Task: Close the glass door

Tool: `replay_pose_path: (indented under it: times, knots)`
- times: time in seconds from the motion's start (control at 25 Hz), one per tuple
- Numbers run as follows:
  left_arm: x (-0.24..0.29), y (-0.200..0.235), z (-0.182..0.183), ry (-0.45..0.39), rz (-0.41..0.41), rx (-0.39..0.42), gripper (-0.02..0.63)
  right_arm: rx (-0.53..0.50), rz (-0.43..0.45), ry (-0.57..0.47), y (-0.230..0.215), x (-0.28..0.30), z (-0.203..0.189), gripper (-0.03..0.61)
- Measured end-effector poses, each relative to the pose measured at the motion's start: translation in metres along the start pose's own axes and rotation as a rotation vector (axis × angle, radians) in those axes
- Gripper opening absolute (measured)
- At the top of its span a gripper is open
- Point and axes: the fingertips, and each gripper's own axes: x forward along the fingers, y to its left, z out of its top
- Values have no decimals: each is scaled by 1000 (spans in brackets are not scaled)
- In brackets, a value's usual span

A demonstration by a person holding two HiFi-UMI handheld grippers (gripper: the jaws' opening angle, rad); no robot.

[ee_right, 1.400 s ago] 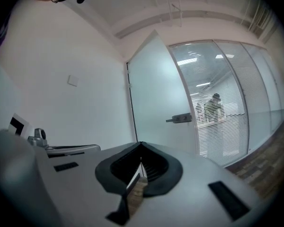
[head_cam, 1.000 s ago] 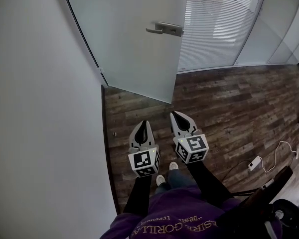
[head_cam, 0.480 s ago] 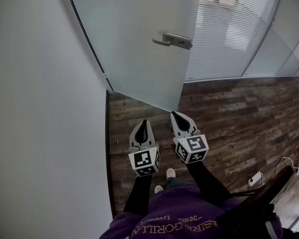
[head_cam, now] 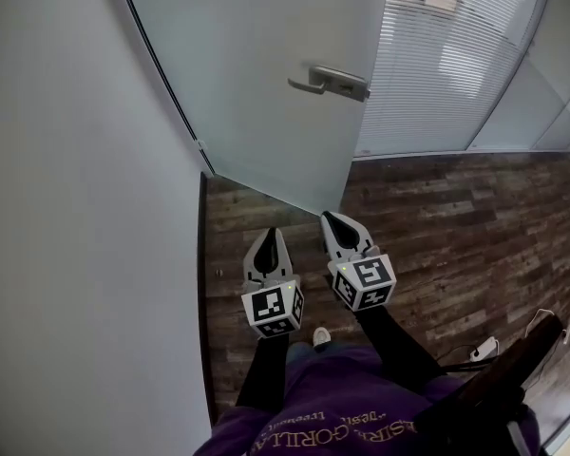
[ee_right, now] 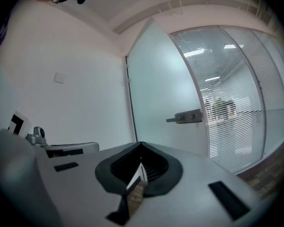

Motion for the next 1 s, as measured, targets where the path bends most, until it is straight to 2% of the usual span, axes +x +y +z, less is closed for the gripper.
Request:
replay_pose_path:
  times: [0.2,0.4,1.0]
  knots:
    - [12,12,0,0,25,-4,0,5,7,4,-6,15,1,-9]
    - [31,27,5,11,16,-10,0,4,-5,1,-7,41,5,-9]
    - [118,73,27,15,-116,10,0,0,-124,-31,-18,124,27,-9]
